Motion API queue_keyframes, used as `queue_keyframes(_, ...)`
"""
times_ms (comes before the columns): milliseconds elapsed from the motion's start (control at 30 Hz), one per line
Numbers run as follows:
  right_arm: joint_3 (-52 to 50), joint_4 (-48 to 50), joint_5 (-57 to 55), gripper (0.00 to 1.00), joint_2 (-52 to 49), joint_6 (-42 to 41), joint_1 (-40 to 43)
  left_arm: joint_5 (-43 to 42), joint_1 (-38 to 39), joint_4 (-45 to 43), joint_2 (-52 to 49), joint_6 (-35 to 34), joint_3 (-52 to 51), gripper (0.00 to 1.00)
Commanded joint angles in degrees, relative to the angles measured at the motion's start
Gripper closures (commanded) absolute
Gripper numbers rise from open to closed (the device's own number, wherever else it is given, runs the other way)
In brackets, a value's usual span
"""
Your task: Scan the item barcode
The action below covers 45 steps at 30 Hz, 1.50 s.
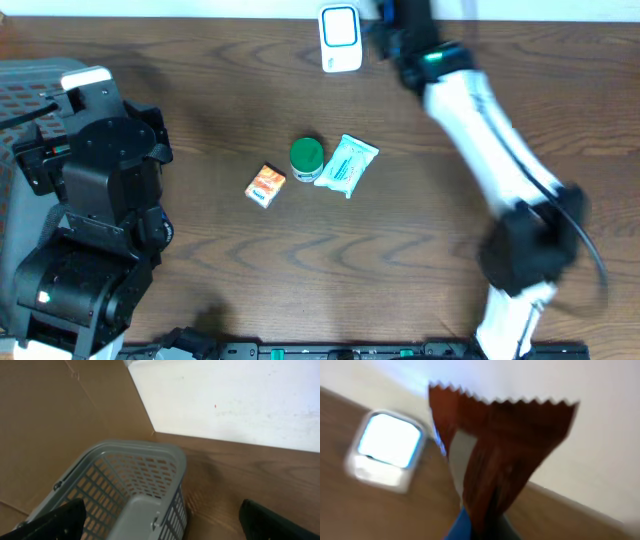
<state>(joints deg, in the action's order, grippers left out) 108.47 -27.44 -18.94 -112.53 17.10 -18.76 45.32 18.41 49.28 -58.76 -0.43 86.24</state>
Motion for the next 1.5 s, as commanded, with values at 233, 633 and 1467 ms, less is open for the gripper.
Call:
queue_keyframes(233,-0.7,-28.9,-20.2,0.99,7.7,-20.5,23.5,0.2,-0.2,0.0,0.0,-0.7,0.2,0.02)
queue_keyframes(633,-10.0,-19.3,-28.5,0.99,-7.3,-14.8,47.9,0.2,-0.2,0.0,0.0,-0.7,0.2,0.02)
queue_keyframes(1467,-8.4,-29.2,31.1,0.01,11.3,-10.0,19.2,0.2,-0.2,0.0,0.0,-0.7,0.2,0.02)
